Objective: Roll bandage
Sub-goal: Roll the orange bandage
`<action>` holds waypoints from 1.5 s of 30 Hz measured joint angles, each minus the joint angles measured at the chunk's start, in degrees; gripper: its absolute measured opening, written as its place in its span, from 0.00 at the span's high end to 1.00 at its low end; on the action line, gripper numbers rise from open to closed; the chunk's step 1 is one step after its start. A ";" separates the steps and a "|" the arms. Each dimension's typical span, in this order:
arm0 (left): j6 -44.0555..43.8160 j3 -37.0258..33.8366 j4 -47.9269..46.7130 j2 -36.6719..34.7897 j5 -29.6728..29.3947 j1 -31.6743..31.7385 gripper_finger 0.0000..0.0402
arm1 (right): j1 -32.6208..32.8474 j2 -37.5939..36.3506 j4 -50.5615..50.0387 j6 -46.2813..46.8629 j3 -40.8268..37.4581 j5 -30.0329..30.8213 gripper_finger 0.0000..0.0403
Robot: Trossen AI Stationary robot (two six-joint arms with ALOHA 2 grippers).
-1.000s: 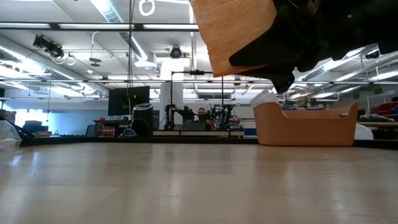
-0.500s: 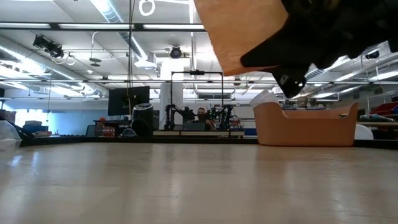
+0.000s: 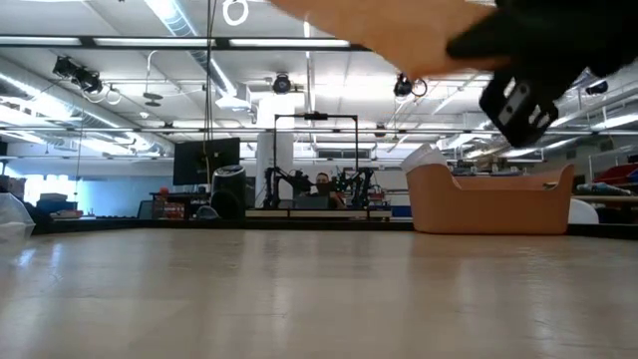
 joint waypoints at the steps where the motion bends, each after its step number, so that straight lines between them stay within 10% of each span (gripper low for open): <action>1: -0.57 -1.44 -0.07 -0.32 -0.79 0.73 0.96 | 0.25 -0.11 0.01 -0.82 0.83 0.20 1.00; 24: -39.77 -20.32 -22.52 1.21 6.58 5.40 0.97 | -8.54 -1.04 -36.13 -36.18 40.53 0.05 1.00; 45: -23.23 -1.13 -23.31 21.15 13.20 -1.52 0.97 | -24.48 -1.02 -49.78 -41.47 51.09 -1.82 1.00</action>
